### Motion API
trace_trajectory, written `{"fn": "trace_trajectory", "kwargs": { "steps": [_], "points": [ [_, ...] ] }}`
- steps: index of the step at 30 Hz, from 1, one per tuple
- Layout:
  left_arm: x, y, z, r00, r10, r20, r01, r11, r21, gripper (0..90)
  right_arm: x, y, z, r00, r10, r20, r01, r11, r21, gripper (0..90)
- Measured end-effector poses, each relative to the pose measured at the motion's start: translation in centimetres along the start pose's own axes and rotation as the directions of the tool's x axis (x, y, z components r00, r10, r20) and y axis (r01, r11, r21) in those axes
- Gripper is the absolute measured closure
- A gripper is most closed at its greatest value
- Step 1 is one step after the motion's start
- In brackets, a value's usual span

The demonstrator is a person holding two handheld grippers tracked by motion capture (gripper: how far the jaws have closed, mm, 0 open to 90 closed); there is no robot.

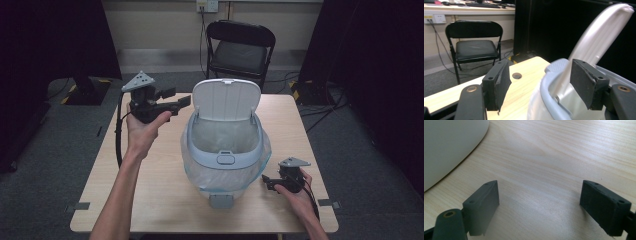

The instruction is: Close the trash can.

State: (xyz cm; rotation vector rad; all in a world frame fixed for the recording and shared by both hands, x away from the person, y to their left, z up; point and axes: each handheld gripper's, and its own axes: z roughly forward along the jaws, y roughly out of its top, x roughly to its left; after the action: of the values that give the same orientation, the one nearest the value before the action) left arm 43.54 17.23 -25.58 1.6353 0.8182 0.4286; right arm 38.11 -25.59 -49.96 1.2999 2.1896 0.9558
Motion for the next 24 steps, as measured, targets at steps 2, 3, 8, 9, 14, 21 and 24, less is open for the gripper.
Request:
{"fn": "trace_trajectory", "kwargs": {
  "steps": [2,3,8,9,14,21,24],
  "points": [
    [0.3,0.3,0.5,0.9999,-0.004,-0.012,0.004,1.0,0.004,32.3,0.0,0.0,0.0,1.0,0.0,0.0,0.0,1.0,-0.001,14.6],
    [0.5,0.3,0.7,0.9999,-0.008,-0.009,0.008,0.9999,0.009,32.3,0.0,0.0,0.0,1.0,0.0,0.0,0.0,1.0,0.0,14.6],
    [1.5,0.5,1.9,0.9993,-0.038,-0.005,0.038,0.9991,0.02,31.6,0.0,0.0,0.0,1.0,0.0,0.0,0.0,1.0,0.0,14.6],
    [1.6,0.5,2.2,0.9992,-0.039,-0.004,0.039,0.999,0.021,31.5,0.0,0.0,0.0,1.0,0.0,0.0,0.0,1.0,0.0,14.6],
    [1.5,0.9,3.6,0.9976,-0.065,0.024,0.065,0.9978,0.015,30.5,0.0,0.0,0.0,1.0,0.0,-0.001,0.0,1.0,-0.001,14.6],
    [1.5,0.8,3.4,0.9932,-0.088,0.077,0.088,0.9961,0.001,33.4,0.0,0.0,0.0,1.0,-0.001,-0.001,0.001,1.0,0.0,14.5],
    [1.5,0.7,3.1,0.9887,-0.091,0.119,0.093,0.9956,-0.012,32.7,0.0,0.0,0.0,1.0,-0.001,-0.001,0.001,1.0,0.0,14.5]
  ]
}}
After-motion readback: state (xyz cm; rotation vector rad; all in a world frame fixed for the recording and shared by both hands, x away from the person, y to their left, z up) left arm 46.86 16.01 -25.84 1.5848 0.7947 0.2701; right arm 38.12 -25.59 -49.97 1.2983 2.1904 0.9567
